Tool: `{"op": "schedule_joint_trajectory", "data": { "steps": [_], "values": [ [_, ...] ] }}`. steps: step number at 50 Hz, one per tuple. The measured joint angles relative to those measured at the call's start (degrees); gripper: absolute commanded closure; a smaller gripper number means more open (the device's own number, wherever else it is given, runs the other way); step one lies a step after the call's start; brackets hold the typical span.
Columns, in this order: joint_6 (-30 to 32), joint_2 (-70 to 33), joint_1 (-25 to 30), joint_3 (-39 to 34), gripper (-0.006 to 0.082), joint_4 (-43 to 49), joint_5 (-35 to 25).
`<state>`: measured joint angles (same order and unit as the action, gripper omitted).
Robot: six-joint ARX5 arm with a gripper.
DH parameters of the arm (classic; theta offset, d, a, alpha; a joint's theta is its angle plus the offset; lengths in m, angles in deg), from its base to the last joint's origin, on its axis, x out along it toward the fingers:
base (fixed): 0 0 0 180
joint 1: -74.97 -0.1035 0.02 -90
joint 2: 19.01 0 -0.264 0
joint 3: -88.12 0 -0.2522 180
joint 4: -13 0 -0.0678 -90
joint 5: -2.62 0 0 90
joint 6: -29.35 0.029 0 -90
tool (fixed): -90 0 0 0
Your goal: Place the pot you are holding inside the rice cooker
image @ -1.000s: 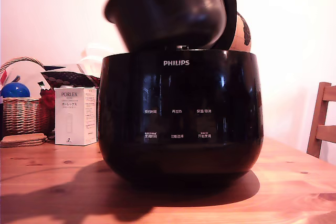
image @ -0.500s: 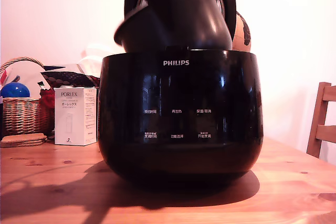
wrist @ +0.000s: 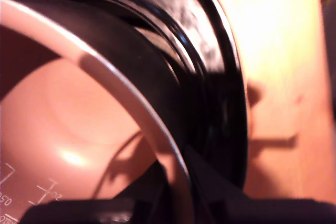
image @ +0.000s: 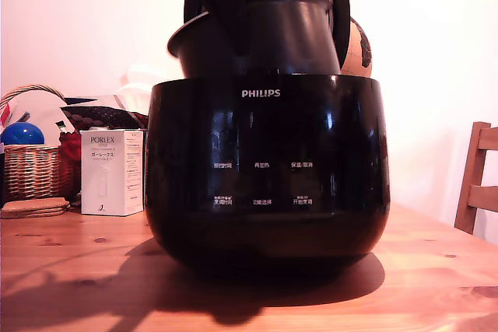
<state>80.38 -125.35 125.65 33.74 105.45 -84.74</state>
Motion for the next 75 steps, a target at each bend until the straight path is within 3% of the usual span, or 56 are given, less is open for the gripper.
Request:
{"op": "schedule_joint_trajectory", "data": {
  "steps": [26, 66, 75],
  "values": [
    [13.6, -4.0, 1.1, 0.2, 0.0789, 1.0, 4.8],
    [15.4, -4.0, 1.4, 0.1, 0.0757, -0.3, 4.4],
    [15.2, -4.0, 1.5, 0.1, 0.0759, -0.1, 7.0]
  ]
}}
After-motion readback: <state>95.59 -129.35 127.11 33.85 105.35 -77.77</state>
